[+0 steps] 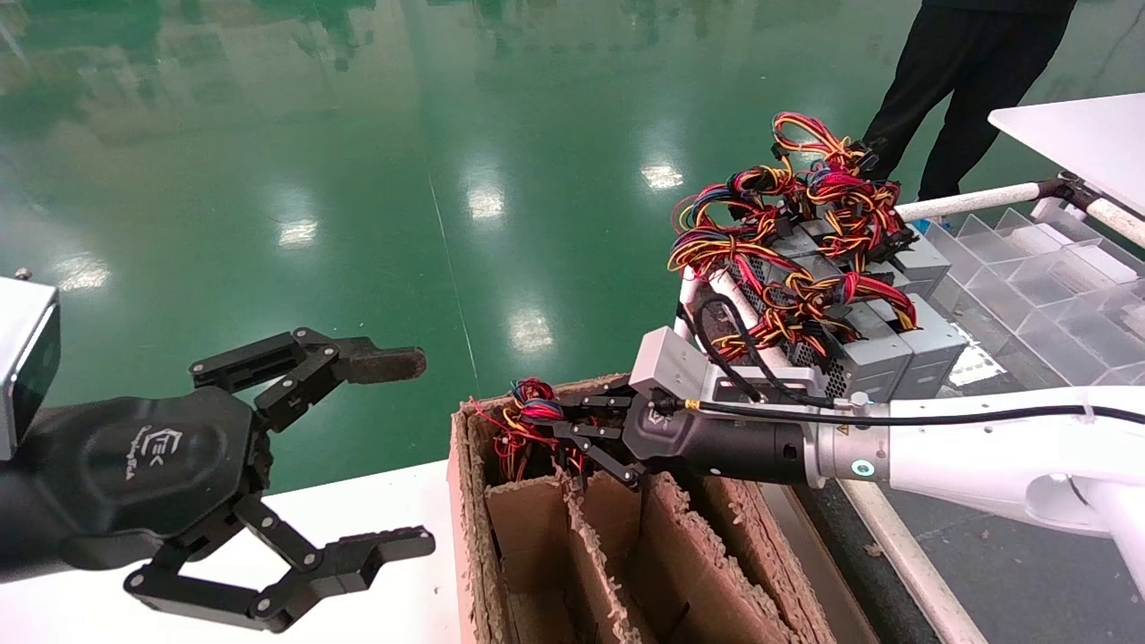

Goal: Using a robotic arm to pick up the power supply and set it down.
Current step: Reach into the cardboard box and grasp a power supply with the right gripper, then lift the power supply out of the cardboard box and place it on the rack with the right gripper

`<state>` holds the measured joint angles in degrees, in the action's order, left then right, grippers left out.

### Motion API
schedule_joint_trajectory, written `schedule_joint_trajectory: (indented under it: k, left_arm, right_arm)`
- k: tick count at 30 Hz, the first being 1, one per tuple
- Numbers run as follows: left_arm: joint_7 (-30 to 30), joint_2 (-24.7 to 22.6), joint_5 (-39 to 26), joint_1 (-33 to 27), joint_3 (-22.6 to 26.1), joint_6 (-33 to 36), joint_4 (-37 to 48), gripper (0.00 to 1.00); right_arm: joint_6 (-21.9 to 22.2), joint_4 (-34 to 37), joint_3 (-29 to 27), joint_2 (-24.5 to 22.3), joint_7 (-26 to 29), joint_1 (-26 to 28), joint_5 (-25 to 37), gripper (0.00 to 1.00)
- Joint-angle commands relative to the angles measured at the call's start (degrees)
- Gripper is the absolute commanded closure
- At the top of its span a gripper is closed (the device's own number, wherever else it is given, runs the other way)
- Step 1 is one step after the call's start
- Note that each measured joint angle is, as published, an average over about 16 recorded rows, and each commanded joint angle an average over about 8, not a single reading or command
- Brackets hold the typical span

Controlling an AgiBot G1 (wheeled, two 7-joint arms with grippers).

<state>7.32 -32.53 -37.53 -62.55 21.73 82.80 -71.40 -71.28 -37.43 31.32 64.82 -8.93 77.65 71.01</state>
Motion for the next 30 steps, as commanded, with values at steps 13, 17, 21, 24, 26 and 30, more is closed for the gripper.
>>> schedule_joint_trajectory:
  k: [13,17,21,24,26,30]
  left_arm:
    - [0.0,0.0,0.0,0.0,0.0,0.0,0.0,0.0]
    - [0.0,0.0,0.0,0.0,0.0,0.0,0.0,0.0]
    - [0.0,0.0,0.0,0.0,0.0,0.0,0.0,0.0]
    - [0.0,0.0,0.0,0.0,0.0,0.0,0.0,0.0]
    - [0.0,0.0,0.0,0.0,0.0,0.0,0.0,0.0]
    - [0.0,0.0,0.0,0.0,0.0,0.0,0.0,0.0]
  right_arm:
    - [-0.22,-0.2,-2.14,-0.96,-2.0,-0.69,-2.89,1.0]
    - [-0.19,-2.17,-3.77,-2.29,-2.55,-1.45,-4.98,1.0]
    - [0.25,-5.66,-5.87,-4.17,-2.84,-2.35,-7.46,1.0]
    - [0.88,-8.96,-7.7,-5.81,-2.45,-2.92,-9.57,1.0]
    - [1.36,-11.08,-8.92,-6.89,-1.73,-3.1,-11.01,1.0]
    - [2.49,-14.47,-11.05,-8.66,-0.02,-2.98,-13.44,1.0]
